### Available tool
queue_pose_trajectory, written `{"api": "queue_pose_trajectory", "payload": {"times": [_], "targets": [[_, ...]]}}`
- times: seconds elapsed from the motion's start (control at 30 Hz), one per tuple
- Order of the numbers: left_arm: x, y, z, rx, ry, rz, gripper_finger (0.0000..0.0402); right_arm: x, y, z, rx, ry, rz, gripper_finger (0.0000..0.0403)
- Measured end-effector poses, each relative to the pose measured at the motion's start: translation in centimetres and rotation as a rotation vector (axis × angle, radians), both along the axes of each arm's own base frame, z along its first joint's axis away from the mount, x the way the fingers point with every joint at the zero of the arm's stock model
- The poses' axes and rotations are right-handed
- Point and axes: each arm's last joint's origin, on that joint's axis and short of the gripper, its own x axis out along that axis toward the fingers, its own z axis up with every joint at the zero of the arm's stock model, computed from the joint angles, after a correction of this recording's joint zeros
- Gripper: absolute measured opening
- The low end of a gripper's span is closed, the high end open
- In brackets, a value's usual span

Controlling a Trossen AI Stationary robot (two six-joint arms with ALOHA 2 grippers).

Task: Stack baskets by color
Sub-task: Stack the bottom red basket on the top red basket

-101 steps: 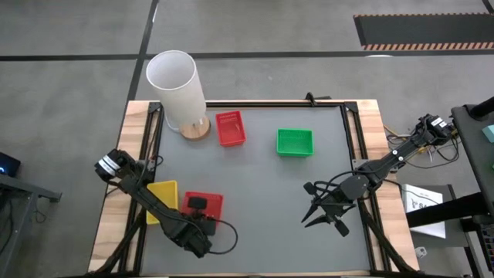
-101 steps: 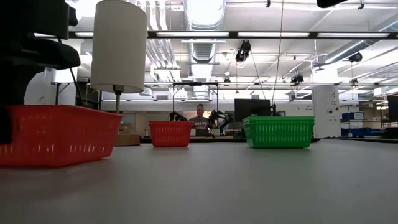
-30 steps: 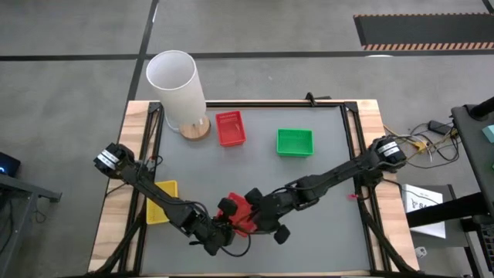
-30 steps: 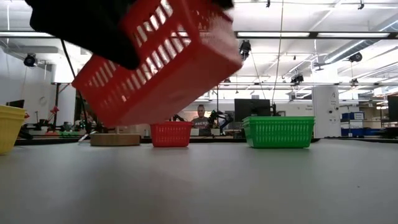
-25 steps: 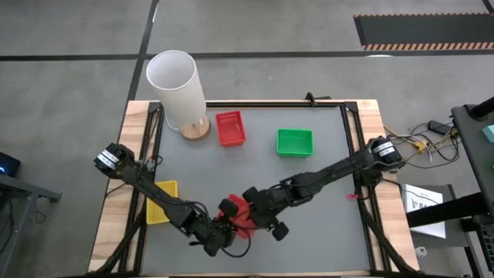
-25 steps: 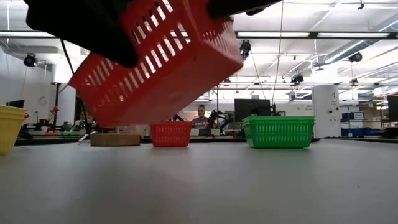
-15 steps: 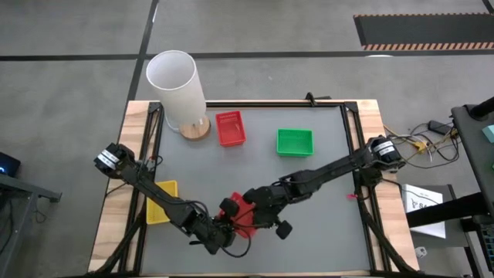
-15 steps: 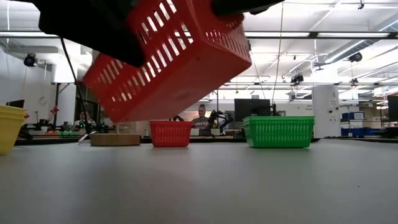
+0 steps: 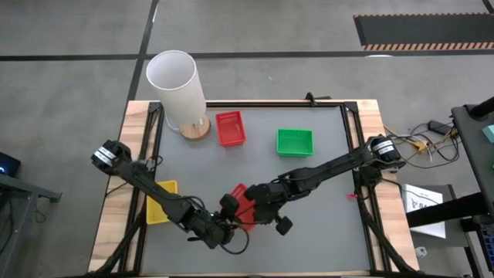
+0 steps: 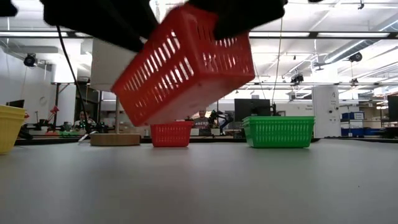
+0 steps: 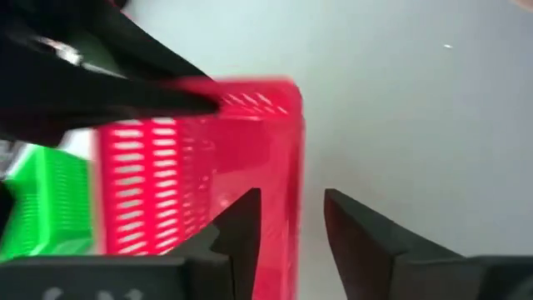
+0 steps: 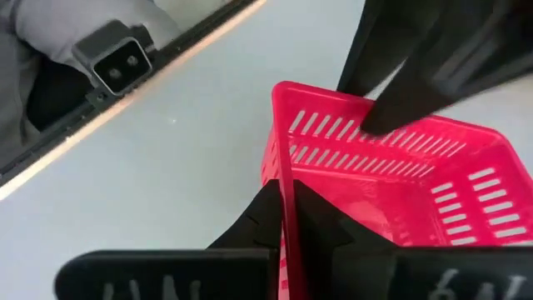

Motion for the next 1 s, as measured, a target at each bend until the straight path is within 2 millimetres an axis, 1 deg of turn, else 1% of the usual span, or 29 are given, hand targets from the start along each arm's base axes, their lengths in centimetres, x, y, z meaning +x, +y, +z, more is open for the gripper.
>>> {"api": "queue_pose_trajectory", "payload": {"times": [0.13,0.27,0.37,0.47,0.53,0.67,0.8,0.9,1.0], "targets": [[-0.5,1.2,1.7,0.04,-0.046,0.065,0.012,0.1,-1.2,-0.3,-0.062,0.019,-0.07,0.0009],[-1.6,2.6,3.0,0.099,-0.111,0.15,0.012,0.4,-2.8,-0.4,-0.153,0.017,-0.156,0.0009],[-3.0,3.7,3.7,0.123,-0.172,0.211,0.012,0.7,-4.4,-0.5,-0.205,0.01,-0.232,0.0009],[-4.4,4.9,3.9,0.121,-0.276,0.284,0.012,1.0,-6.4,-0.4,-0.225,0.008,-0.286,0.0009],[-5.3,5.6,4.2,0.089,-0.362,0.314,0.012,1.2,-7.7,-0.1,-0.226,-0.004,-0.316,0.0009],[-6.7,6.7,4.6,0.058,-0.505,0.298,0.012,1.9,-10.9,0.6,-0.228,-0.088,-0.378,0.0009],[-8.0,7.5,4.9,0.009,-0.597,0.303,0.012,2.7,-14.9,1.5,-0.22,-0.21,-0.475,0.0009],[-8.8,8.0,5.0,-0.011,-0.615,0.309,0.012,3.0,-17.9,2.0,-0.227,-0.301,-0.541,0.0009],[-9.2,8.3,5.2,-0.02,-0.626,0.311,0.012,3.2,-20.8,1.8,-0.193,-0.356,-0.556,0.0009]]}}
